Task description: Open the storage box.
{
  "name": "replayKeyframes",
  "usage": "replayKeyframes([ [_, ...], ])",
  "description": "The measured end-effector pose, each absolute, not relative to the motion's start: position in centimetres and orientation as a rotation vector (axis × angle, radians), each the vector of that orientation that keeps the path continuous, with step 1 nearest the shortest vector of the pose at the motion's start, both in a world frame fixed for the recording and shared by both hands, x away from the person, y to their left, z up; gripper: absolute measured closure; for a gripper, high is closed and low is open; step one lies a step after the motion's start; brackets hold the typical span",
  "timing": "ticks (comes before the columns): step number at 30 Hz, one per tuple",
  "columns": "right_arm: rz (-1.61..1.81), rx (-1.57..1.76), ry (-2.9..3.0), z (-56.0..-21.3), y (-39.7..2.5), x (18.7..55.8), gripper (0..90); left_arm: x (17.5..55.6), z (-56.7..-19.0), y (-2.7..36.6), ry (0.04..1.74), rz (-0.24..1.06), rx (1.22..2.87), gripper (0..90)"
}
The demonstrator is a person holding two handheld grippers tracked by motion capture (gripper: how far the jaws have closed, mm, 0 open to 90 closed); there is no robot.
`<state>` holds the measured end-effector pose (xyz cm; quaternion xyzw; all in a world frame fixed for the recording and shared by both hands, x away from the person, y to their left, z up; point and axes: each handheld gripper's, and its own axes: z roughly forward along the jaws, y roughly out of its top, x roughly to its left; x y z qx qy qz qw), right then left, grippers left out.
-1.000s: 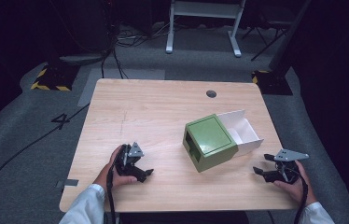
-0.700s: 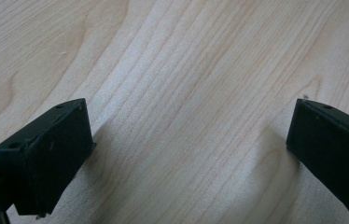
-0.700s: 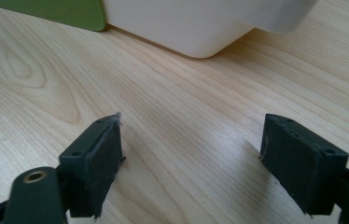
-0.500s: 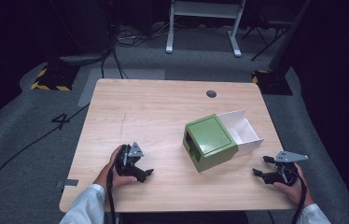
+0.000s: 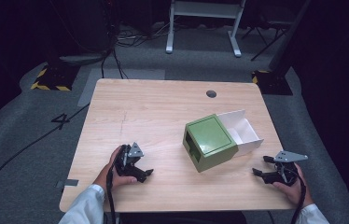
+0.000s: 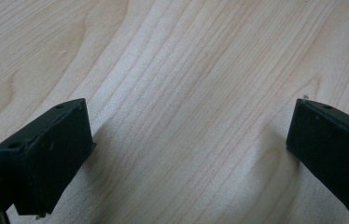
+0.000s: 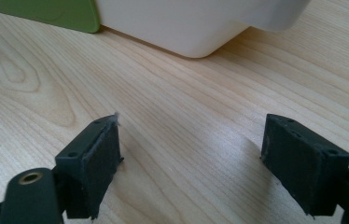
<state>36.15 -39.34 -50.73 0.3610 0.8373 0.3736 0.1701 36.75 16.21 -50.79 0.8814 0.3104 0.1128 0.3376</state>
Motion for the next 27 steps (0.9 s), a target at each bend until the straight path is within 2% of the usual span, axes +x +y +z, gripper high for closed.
replayKeyframes([
  [27,1.063,1.029,2.378,-50.73,-39.36,36.14,19.7,36.87,-50.8,16.23,0.795,0.288,2.299,0.2],
])
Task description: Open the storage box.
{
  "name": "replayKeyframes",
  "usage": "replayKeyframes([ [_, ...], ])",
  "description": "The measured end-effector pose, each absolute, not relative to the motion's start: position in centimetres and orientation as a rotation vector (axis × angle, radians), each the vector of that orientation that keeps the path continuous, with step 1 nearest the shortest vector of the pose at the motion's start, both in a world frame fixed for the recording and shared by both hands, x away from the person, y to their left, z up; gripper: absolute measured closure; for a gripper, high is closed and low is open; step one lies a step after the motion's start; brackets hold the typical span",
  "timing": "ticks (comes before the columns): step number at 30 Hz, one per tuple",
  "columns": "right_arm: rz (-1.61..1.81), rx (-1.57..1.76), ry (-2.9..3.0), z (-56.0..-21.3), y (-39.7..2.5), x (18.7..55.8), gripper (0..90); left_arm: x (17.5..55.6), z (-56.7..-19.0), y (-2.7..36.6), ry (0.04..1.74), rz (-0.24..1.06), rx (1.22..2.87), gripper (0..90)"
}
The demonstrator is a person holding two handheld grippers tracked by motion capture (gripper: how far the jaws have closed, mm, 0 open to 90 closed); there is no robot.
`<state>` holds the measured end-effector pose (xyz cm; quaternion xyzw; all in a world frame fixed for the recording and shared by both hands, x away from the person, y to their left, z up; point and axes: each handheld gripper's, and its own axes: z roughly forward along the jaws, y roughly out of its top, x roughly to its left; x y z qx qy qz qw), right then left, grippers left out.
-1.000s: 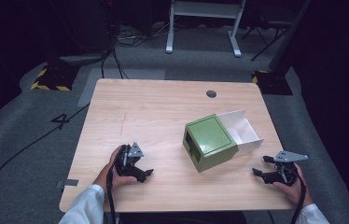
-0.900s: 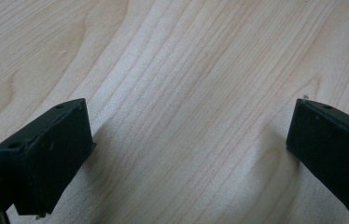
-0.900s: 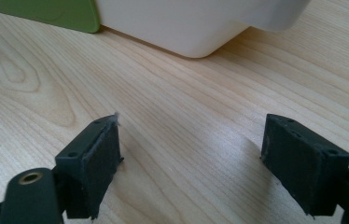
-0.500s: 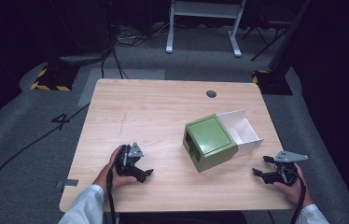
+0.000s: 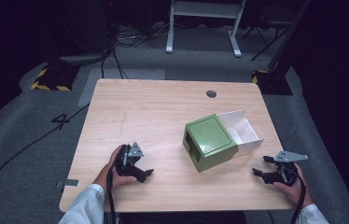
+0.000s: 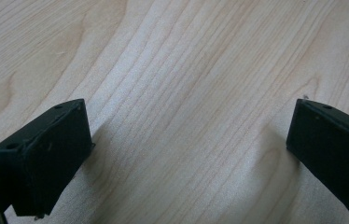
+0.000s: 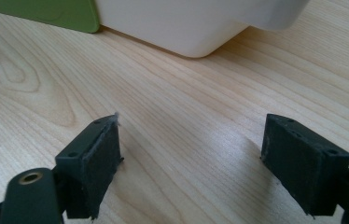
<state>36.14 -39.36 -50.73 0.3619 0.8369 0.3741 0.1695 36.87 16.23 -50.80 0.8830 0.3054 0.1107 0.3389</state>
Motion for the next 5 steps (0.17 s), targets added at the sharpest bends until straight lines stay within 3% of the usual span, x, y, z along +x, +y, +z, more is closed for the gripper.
replayKeyframes([
  [5,1.064,1.028,2.379,-50.73,-39.36,36.14,19.8,36.88,-50.79,16.23,0.794,0.289,2.3,0.2],
])
